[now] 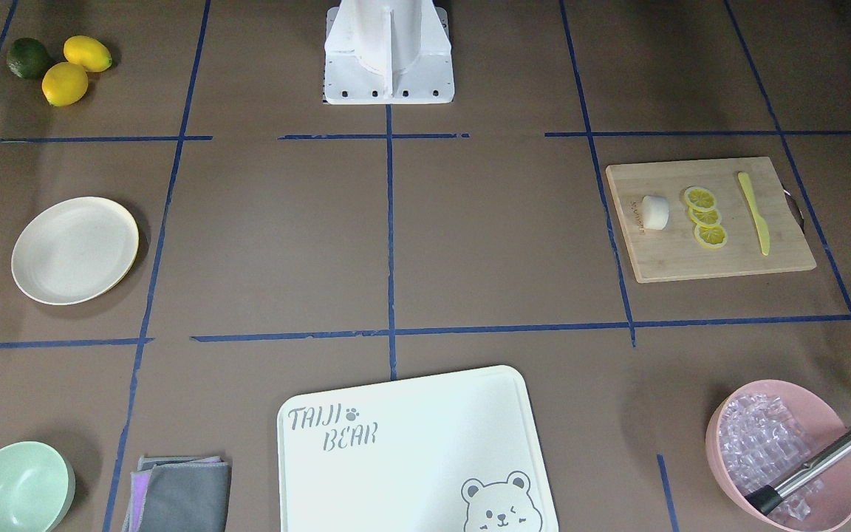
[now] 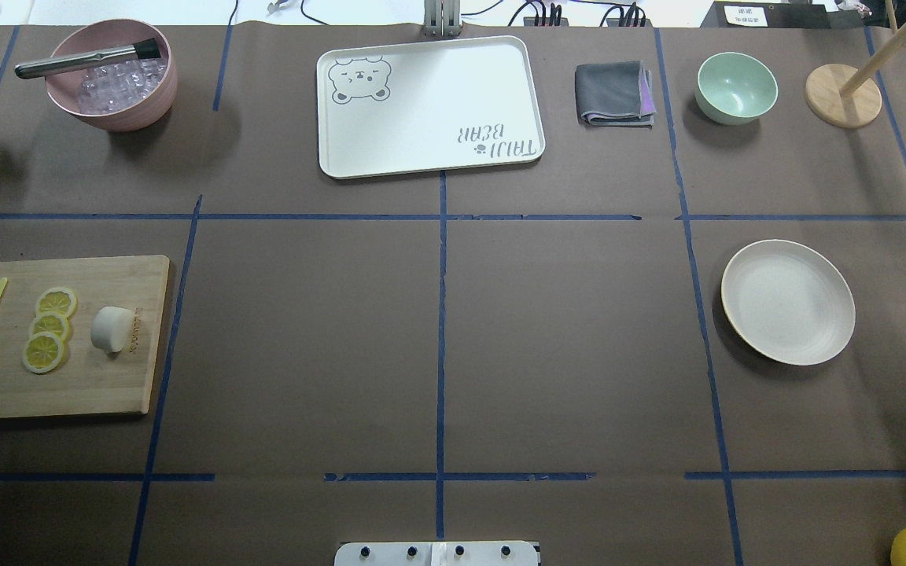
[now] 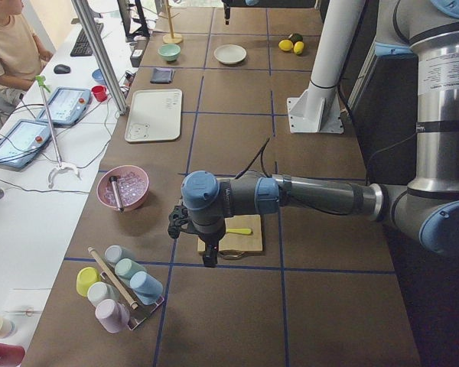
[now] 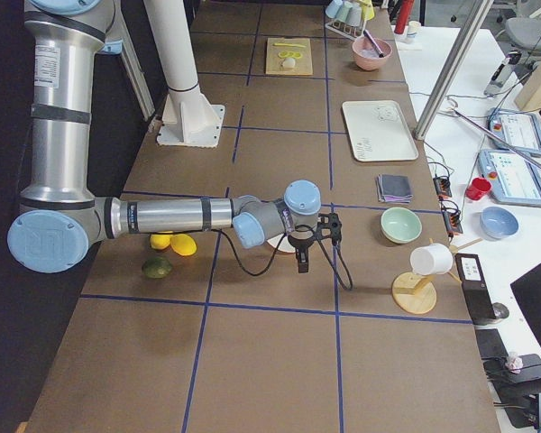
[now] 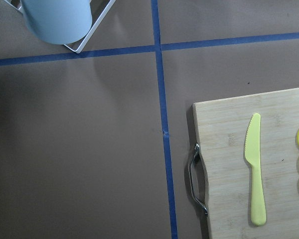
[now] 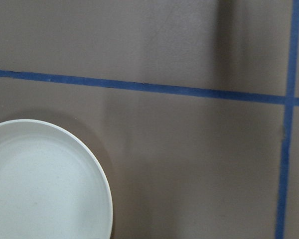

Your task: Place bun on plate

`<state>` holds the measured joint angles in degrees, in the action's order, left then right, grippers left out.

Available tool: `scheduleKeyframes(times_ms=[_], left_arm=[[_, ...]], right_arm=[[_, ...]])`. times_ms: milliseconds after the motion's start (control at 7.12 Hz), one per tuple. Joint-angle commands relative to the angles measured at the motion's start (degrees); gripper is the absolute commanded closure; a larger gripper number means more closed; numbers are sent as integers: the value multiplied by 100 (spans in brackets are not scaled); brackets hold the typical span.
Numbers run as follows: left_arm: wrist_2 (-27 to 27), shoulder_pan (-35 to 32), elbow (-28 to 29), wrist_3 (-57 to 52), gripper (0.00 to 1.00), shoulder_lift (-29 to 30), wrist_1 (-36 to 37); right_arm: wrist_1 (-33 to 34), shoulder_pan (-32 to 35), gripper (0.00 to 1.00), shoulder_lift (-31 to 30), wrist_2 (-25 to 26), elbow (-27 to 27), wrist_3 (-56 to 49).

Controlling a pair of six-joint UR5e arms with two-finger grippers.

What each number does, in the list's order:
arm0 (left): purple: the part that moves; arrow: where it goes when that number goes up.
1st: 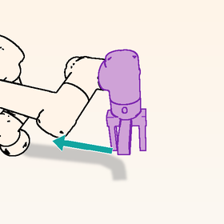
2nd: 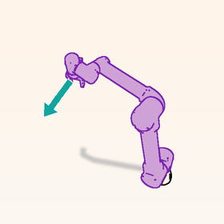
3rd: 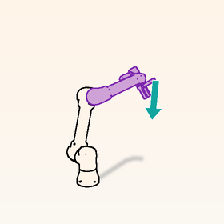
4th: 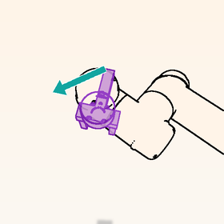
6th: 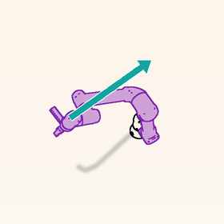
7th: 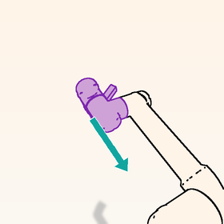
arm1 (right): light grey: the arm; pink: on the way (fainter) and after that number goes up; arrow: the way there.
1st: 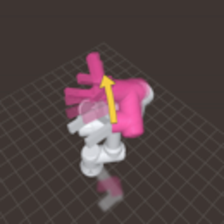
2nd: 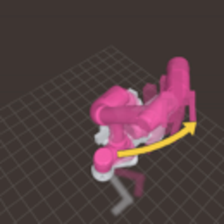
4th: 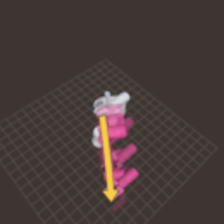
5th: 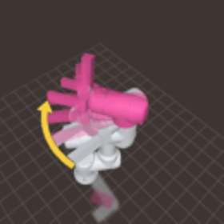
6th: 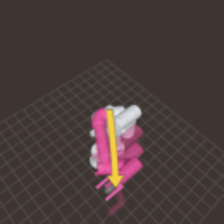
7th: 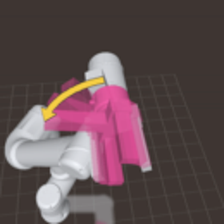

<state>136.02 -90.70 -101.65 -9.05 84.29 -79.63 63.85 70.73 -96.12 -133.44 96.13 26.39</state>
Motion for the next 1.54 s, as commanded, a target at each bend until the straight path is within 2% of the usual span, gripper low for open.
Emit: scheduleKeyframes(times_ms=[0, 281, 561, 702, 842, 982, 1404], left_arm=[[3, 0, -4, 0, 0, 0, -9], [3, 0, -4, 0, 0, 0, -9], [3, 0, 5, 0, 0, 0, -9], [3, 0, -4, 0, 0, 0, -9], [3, 0, -4, 0, 0, 0, -18], [3, 0, -4, 0, 0, 0, -26], [3, 0, -12, 0, 0, 0, -35]], right_arm=[[-1188, -786, 1, 6, 343, -305, 1311], [-1191, -1253, 2, 14, 642, -358, 1386], [-1261, -1333, 13, 14, 635, -586, 1377], [-1261, -1334, 36, 14, 626, -596, 1386], [-1261, -1342, 74, 14, 617, -587, 1412], [-1261, -1334, 99, 23, 591, -552, 1404], [-1252, -1334, 100, 84, 565, -473, 1403]])
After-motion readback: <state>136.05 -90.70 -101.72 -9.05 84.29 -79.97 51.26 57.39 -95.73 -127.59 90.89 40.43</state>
